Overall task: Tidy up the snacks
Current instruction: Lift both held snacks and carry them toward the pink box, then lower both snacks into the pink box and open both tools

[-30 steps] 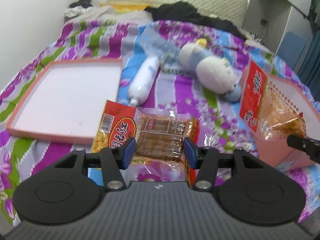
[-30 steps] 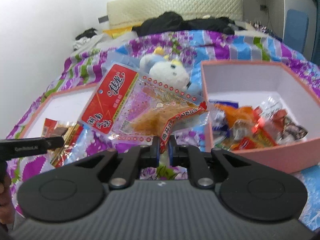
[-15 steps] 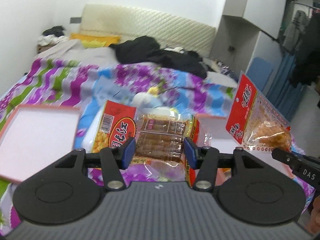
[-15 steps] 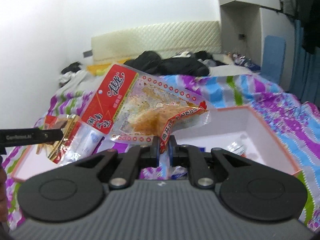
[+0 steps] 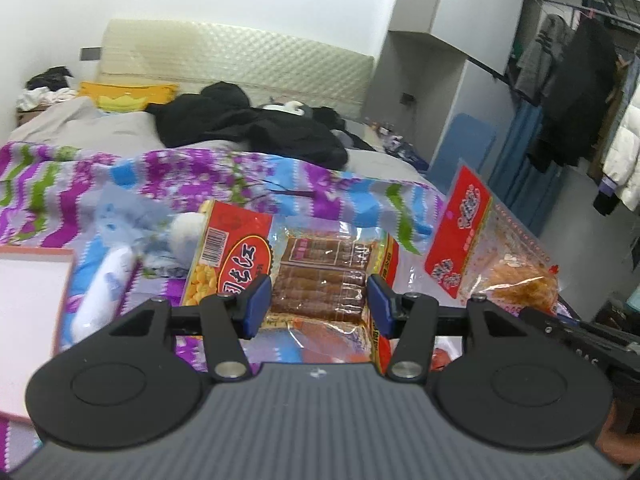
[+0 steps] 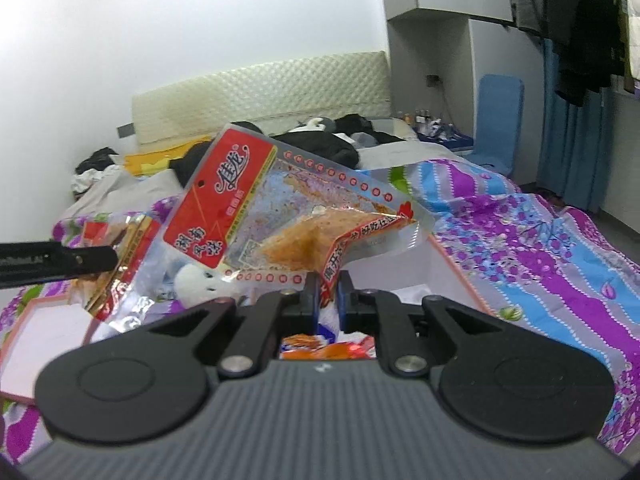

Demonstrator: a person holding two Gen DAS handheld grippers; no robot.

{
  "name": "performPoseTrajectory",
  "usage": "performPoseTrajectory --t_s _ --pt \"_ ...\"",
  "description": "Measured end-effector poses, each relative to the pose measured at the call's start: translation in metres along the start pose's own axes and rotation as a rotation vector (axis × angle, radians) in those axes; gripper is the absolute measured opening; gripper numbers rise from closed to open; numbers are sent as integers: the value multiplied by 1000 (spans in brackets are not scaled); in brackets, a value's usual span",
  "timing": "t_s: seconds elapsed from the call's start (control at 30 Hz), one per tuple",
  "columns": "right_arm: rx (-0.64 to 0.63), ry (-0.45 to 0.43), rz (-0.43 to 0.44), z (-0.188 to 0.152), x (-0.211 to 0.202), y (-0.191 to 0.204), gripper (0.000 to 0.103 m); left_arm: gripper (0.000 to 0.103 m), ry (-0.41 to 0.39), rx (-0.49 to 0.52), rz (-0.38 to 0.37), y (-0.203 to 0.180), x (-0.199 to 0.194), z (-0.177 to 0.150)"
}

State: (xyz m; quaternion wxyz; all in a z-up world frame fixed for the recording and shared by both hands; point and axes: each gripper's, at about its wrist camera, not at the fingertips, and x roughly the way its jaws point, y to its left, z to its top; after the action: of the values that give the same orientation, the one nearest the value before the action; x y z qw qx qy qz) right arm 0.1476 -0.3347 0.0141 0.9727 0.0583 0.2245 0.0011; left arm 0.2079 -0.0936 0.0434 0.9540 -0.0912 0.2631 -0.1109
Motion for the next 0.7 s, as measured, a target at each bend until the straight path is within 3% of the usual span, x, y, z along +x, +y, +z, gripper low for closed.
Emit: performPoseTrajectory --t_s 0.43,0.7 --pt "50 132 -59 -17 87 -62 12 58 159 77 -61 -52 150 -8" --pt "81 255 -71 -35 143 -84 13 58 261 141 -51 -64 228 -20"
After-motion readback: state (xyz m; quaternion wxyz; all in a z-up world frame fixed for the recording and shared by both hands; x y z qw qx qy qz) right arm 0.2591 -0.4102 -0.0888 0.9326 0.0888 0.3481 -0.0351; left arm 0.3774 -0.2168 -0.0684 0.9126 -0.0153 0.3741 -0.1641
